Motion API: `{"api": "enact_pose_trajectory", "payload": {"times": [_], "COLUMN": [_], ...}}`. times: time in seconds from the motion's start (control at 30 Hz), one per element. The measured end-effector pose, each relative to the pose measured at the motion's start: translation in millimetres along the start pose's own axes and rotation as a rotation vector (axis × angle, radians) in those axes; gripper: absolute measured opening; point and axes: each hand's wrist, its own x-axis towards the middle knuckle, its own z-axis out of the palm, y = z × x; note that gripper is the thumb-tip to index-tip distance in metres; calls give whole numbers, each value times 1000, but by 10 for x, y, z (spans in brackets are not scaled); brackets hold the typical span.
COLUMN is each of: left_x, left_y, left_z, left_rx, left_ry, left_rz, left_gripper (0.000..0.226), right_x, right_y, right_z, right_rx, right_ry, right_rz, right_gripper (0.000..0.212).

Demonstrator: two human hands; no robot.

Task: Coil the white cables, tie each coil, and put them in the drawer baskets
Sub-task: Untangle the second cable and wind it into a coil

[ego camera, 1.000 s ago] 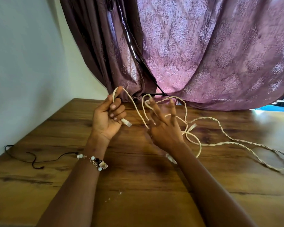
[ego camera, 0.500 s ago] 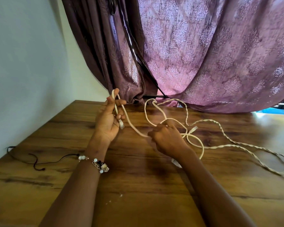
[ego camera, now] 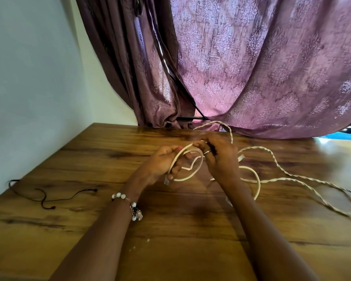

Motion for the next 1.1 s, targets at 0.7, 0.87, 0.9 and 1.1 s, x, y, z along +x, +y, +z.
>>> {"api": "enact_pose_trajectory", "payload": {"times": [0.7, 0.87, 0.9, 1.1], "left_x": [-20, -22, -23, -75], "left_y": [110, 111, 118, 171], "left_z": [-368, -518, -563, -629], "left_rx": [-954, -1089, -1132, -1012], "left_ry": [-356, -353, -378, -123], "left_rz": [195, 309, 344, 365], "left_gripper": [34, 36, 35, 36], "right_x": [-60, -29, -23, 24], "right_y": [-28, -53, -16, 135], "right_z": [79, 90, 91, 8], "right_rx": [-712, -472, -346, -178], "right_ry": [-588, -517, -444, 42], "right_rz": [142, 211, 194, 175], "right_gripper": [31, 36, 35, 25]}}
